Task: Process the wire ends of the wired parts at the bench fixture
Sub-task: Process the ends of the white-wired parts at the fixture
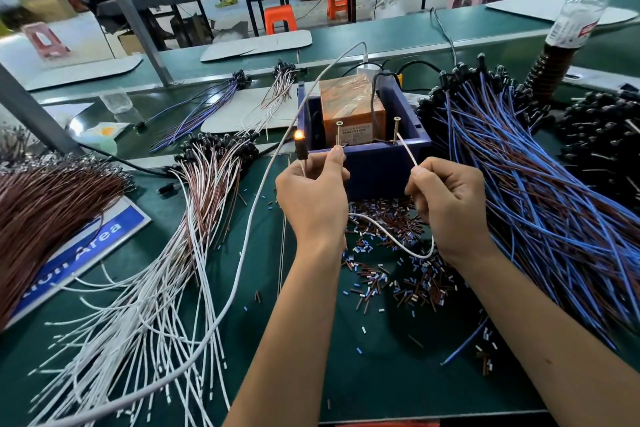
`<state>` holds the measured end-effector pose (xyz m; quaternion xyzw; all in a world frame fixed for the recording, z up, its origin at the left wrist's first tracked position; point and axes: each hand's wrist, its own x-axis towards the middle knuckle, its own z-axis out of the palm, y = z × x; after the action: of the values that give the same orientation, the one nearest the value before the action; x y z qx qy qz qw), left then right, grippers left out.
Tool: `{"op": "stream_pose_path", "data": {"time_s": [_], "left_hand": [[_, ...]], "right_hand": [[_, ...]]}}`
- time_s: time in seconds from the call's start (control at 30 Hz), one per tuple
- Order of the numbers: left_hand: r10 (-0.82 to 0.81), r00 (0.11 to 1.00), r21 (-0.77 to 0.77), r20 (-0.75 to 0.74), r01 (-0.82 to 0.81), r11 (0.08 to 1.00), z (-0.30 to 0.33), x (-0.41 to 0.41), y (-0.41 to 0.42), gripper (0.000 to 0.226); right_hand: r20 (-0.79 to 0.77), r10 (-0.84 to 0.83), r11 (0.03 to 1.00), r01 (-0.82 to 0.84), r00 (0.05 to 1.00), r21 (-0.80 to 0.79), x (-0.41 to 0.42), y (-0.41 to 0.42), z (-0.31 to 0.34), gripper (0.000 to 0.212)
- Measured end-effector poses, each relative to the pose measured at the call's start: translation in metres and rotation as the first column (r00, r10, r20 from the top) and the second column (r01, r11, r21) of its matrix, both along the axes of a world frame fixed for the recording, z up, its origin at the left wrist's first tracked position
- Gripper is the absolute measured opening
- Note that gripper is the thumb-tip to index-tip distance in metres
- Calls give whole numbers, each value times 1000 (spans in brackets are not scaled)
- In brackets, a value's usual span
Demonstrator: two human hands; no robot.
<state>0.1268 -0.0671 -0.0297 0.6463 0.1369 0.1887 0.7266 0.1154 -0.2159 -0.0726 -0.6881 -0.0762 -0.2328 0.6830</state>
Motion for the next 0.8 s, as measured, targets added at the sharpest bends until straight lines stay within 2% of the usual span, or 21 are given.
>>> {"op": "stream_pose_path", "data": {"time_s": [0.13,0.2,0.37,0.5,0.57,0.63,0.67,0.73,0.8], "left_hand": [[59,997,-48,46,-56,997,3,-9,-8,33],[28,996,-25,87,-26,999,8,-15,-18,31],[-184,974,41,135,180,983,33,-19,-72,22],[-429,903,48,18,428,903,52,-24,-153,28],[-546,835,-27,-70,546,837,62,-26,-196,34],[-654,743,-203,-146,624,755,73,-26,-238,27],[-696,696,-309,-176,632,710,78,-25,-255,26],[-757,621,-434,-205,635,639,85,-24,-291,31],[-798,573,-421,-184,688,591,86,-26,-325,37]], "right_hand": [[67,-10,1000,12,998,-25,-4,0,2,34],[85,-35,999,38,996,-28,-6,0,5,35],[67,-244,969,241,967,56,-19,-37,24,36],[-19,-463,877,462,886,134,-56,-116,40,34],[-102,-601,771,608,793,189,-78,-164,47,29],[-202,-728,649,754,655,106,-100,-224,55,18],[-259,-777,595,803,574,-6,-111,-250,58,24],[-322,-872,468,824,370,-319,-134,-305,62,64],[-163,-948,319,793,274,-520,-153,-334,69,79]]}}
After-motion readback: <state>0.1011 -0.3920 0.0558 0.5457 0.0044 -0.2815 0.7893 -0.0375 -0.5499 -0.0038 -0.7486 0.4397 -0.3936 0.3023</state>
